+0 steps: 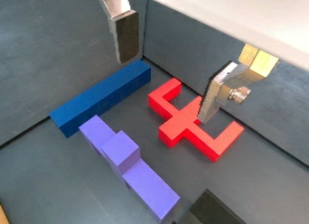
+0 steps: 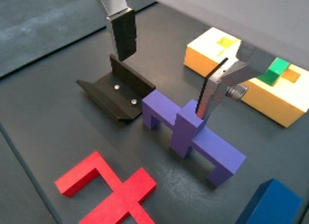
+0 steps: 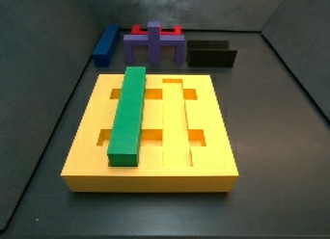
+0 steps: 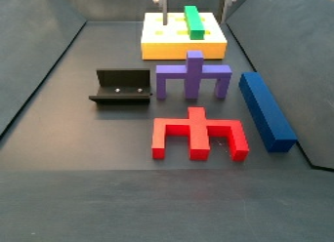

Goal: Pick up the blue object. Move up. Move to above the board. Insert the blue object.
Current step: Pick up the blue object.

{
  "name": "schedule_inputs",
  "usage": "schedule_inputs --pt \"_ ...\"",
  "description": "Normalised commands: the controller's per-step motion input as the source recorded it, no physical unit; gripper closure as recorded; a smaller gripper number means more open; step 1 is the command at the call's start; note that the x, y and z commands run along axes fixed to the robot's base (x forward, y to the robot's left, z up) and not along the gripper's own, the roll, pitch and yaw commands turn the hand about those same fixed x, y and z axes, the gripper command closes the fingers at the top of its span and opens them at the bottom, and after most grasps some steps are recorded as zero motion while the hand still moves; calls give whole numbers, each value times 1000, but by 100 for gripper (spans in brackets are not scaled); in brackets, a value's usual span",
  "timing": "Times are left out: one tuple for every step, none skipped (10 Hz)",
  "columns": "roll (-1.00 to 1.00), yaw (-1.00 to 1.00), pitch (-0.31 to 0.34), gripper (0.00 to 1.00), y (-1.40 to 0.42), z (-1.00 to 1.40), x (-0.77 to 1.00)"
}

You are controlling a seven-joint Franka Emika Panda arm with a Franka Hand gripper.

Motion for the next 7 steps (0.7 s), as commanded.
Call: schedule_inputs --pt "-6 0 0 0 23 0 0" --pt "-24 0 0 0 0 0 0" --pt "0 0 0 0 51 0 0" --pt "0 -37 -24 0 111 -114 -60" --pt "0 -26 -39 0 77 -83 -77" --pt "0 -46 -34 0 83 -106 -80" --pt "0 -89 -59 0 154 -186 -300"
